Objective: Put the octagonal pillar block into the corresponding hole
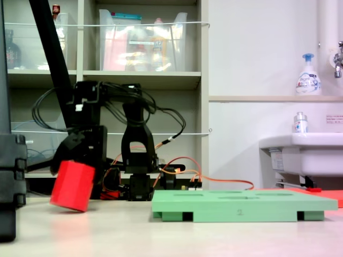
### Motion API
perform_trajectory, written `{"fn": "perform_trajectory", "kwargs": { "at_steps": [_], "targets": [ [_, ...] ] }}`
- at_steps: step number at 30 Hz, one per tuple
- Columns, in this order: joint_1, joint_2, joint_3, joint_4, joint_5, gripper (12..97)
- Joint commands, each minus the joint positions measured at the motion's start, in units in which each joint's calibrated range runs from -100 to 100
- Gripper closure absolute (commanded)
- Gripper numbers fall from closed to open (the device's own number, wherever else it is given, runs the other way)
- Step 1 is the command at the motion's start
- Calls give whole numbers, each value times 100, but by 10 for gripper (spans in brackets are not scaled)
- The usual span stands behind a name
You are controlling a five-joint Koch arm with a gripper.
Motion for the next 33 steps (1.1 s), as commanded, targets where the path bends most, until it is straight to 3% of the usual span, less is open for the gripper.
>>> {"fn": "perform_trajectory", "kwargs": {
  "at_steps": [1,16,27,33],
  "targets": [
    [15,-502,-8,-832,59,730],
    [557,-3295,-38,-832,498,730],
    [2637,-3518,32,-832,2457,731],
    [3404,-2988,42,-158,3160,740]
  ]
}}
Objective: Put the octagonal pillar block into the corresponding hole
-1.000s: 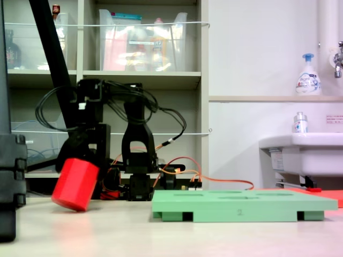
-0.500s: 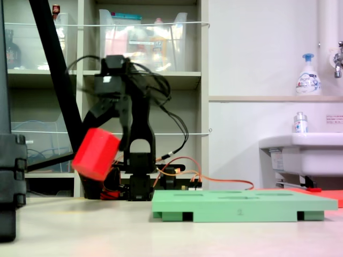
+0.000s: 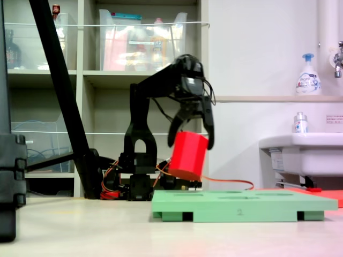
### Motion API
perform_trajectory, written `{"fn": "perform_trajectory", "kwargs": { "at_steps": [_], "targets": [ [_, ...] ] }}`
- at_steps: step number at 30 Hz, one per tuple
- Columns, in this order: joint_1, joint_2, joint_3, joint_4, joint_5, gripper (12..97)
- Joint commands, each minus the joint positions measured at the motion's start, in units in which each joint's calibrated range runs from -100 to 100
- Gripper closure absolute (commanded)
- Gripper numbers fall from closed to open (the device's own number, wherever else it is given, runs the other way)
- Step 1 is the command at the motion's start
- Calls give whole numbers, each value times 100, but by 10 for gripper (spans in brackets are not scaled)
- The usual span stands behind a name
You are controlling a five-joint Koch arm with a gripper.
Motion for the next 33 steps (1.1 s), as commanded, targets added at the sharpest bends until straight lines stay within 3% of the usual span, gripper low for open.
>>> {"fn": "perform_trajectory", "kwargs": {
  "at_steps": [1,11,15,22,33],
  "targets": [
    [200,106,208,718,200,740],
    [459,2229,2123,1748,342,744],
    [498,2927,2990,1758,381,849],
    [586,4366,4436,1767,459,849],
    [611,5064,4964,2162,523,849]
  ]
}}
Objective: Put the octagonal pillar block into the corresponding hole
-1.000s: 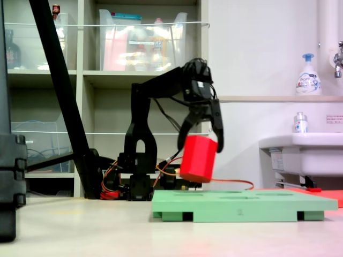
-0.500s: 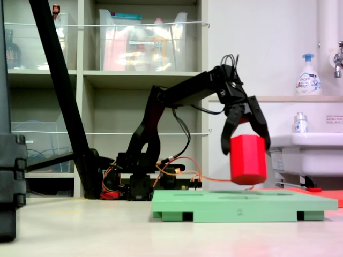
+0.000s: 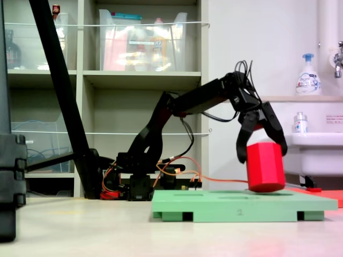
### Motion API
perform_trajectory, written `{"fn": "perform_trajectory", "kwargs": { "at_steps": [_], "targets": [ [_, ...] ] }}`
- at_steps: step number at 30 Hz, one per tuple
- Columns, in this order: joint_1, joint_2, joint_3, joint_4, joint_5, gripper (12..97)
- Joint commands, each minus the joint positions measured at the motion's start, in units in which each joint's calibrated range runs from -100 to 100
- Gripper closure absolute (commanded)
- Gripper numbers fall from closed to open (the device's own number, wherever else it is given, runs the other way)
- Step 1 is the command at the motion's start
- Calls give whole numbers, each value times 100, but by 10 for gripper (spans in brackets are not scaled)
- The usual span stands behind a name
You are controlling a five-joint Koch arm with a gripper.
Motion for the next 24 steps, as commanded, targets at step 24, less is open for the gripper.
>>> {"fn": "perform_trajectory", "kwargs": {
  "at_steps": [24],
  "targets": [
    [68,773,555,866,342,842]
  ]
}}
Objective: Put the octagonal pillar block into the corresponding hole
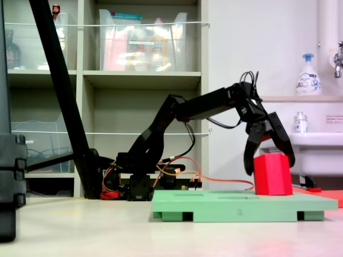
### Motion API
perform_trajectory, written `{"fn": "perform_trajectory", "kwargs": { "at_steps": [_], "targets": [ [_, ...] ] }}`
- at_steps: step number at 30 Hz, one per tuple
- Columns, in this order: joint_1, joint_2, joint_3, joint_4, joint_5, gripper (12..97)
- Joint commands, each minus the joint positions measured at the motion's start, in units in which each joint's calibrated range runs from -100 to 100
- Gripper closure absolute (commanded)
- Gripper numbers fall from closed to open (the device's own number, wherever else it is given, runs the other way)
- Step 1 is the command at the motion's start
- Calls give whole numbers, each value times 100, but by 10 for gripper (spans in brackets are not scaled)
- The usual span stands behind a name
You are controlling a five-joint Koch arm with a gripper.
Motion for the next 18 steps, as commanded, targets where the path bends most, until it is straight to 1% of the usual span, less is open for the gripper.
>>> {"fn": "perform_trajectory", "kwargs": {
  "at_steps": [1,18],
  "targets": [
    [20,63,477,445,68,842],
    [-132,510,536,1216,20,829]
  ]
}}
